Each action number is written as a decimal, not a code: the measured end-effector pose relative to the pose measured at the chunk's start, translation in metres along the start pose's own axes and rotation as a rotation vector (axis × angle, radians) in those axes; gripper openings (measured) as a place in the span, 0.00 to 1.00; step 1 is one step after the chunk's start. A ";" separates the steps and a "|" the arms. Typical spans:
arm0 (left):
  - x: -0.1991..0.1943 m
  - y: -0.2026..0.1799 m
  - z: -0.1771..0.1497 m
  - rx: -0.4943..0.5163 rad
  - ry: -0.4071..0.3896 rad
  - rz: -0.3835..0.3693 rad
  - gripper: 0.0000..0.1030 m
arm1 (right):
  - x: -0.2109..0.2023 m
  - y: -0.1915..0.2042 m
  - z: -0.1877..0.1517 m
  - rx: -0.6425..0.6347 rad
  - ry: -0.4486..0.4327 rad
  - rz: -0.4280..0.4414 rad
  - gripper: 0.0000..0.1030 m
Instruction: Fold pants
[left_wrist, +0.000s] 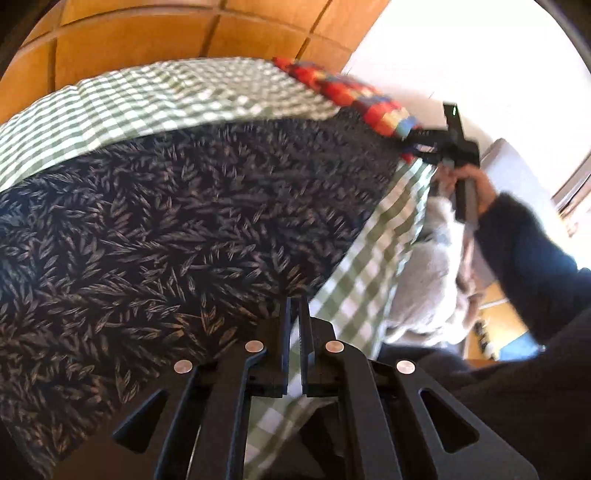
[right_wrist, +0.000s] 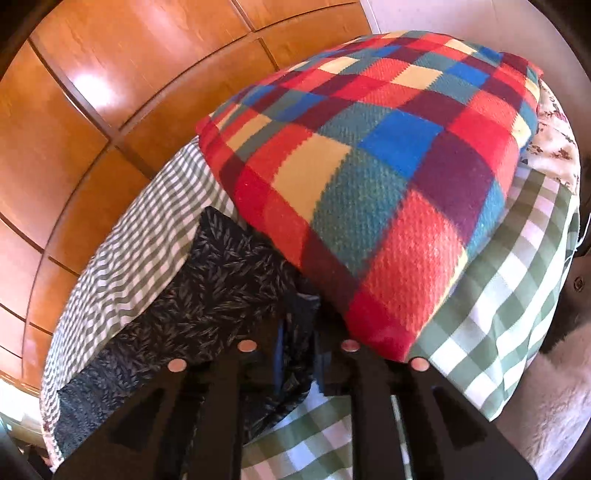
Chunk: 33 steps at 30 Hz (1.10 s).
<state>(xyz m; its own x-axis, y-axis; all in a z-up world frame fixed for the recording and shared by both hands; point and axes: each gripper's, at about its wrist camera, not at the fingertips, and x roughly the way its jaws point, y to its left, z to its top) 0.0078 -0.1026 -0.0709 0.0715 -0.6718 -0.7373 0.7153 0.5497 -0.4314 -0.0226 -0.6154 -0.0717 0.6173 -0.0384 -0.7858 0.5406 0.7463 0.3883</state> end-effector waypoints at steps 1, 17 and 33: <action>-0.008 0.002 -0.001 -0.019 -0.021 -0.018 0.01 | -0.006 0.003 0.001 -0.010 0.002 -0.009 0.18; -0.057 0.096 -0.048 -0.316 -0.096 0.414 0.01 | -0.006 0.196 -0.134 -0.535 0.208 0.252 0.32; -0.138 0.103 -0.098 -0.421 -0.283 0.435 0.01 | 0.017 0.323 -0.140 -0.686 0.266 0.429 0.39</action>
<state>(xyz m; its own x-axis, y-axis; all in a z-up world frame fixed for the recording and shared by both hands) 0.0035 0.0951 -0.0649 0.5128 -0.4175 -0.7501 0.2520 0.9085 -0.3334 0.0821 -0.2822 -0.0269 0.4882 0.4335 -0.7574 -0.2291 0.9011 0.3680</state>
